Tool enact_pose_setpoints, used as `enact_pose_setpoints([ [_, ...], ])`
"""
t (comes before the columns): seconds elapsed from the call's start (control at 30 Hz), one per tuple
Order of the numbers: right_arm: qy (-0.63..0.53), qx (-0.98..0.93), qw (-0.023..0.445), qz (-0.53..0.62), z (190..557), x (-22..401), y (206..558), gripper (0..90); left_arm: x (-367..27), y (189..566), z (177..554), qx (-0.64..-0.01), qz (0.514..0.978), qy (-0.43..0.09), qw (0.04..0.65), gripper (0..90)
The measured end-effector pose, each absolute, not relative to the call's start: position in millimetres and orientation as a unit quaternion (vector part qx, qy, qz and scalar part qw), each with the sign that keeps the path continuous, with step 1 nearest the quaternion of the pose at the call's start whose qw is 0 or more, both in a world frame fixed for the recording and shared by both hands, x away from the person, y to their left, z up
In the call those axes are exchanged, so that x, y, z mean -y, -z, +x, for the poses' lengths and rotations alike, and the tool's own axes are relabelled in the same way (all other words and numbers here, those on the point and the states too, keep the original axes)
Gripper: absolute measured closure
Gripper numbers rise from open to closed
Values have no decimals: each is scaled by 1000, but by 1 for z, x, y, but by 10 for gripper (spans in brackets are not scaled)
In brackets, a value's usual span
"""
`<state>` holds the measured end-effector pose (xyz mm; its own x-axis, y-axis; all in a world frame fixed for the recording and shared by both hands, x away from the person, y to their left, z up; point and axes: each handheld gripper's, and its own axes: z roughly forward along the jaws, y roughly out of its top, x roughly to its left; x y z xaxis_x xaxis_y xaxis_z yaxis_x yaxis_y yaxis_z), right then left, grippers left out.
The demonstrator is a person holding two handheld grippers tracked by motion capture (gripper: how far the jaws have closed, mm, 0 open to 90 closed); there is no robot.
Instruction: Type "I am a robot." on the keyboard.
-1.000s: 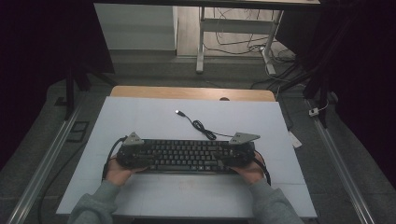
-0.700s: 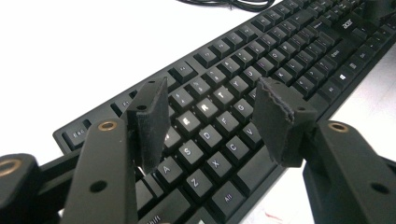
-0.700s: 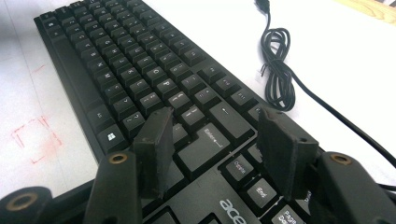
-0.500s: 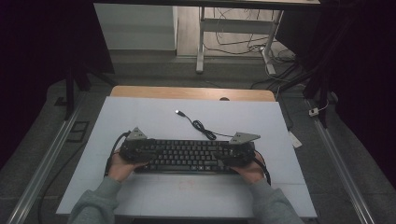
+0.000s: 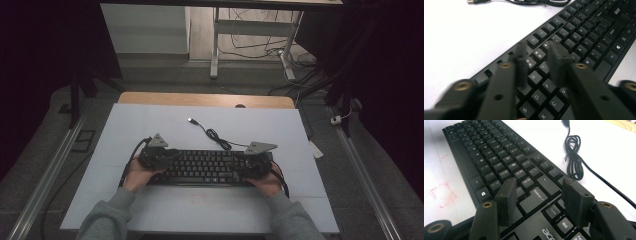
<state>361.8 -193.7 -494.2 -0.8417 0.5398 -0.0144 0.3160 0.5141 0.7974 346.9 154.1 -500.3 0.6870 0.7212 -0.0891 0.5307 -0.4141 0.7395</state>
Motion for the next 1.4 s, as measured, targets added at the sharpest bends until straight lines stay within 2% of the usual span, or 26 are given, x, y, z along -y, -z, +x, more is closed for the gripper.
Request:
enact_pose_setpoints([
  [0.1, -422, -862, 131, 248, 362, 193, 495, 464, -148, 505, 353, -370, 842, -120, 375, 851],
  [0.17, -422, -862, 131, 248, 362, 193, 495, 464, -146, 507, 356, -366, 848, -118, 364, 886],
  [0.57, -423, -861, 135, 248, 362, 195, 493, 465, -142, 514, 353, -361, 866, -125, 322, 888],
  [1.4, -423, -861, 133, 249, 362, 195, 494, 465, -145, 516, 352, -365, 866, -120, 319, 889],
])
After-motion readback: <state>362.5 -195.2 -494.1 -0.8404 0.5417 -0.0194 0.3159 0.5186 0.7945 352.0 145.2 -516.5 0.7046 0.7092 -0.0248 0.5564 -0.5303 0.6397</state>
